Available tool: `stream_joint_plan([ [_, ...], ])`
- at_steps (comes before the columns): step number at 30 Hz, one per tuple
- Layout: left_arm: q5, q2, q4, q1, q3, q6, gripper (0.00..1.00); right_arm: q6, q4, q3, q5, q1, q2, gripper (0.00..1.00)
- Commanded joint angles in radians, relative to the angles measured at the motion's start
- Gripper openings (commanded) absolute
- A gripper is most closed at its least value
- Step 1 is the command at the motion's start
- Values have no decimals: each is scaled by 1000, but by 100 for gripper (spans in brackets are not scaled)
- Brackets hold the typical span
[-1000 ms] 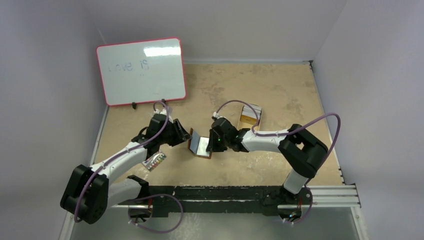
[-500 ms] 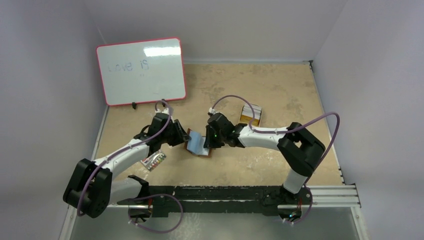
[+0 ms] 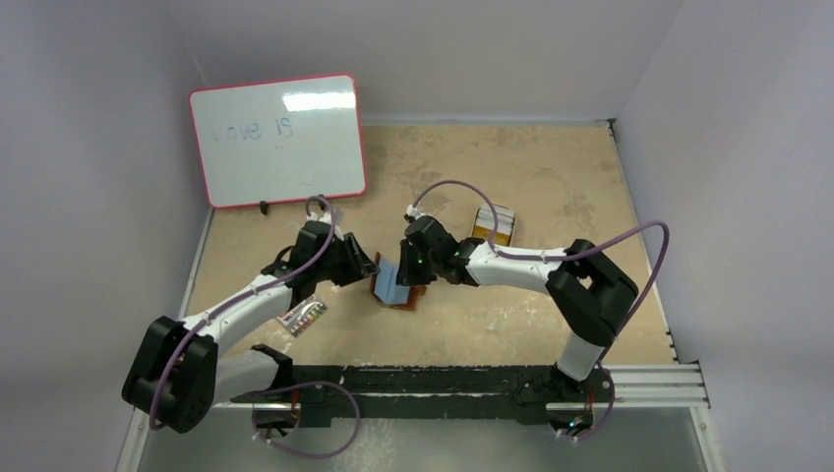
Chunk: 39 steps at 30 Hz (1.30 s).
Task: Put the credit cards into the card holder
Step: Open the card holder at the center of the board.
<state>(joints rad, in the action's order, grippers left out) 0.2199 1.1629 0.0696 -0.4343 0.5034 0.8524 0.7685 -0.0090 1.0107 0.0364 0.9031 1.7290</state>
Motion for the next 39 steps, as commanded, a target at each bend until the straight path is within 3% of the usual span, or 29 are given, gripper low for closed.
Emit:
stream_joint_plan([
  [1, -6, -2, 8, -4, 27, -29, 36, -16, 9, 47, -8, 0, -3, 18],
  [13, -3, 39, 44, -3, 72, -66, 42, -17, 3, 70, -18, 0, 15, 18],
  [30, -64, 74, 116, -21, 120, -109, 37, -18, -25, 60, -28, 0, -2, 19],
  [33, -79, 70, 135, -23, 136, -118, 32, -18, -57, 71, -40, -1, -18, 20],
  [39, -74, 74, 135, -27, 135, -123, 6, -23, -84, 88, -94, 2, -117, 27],
])
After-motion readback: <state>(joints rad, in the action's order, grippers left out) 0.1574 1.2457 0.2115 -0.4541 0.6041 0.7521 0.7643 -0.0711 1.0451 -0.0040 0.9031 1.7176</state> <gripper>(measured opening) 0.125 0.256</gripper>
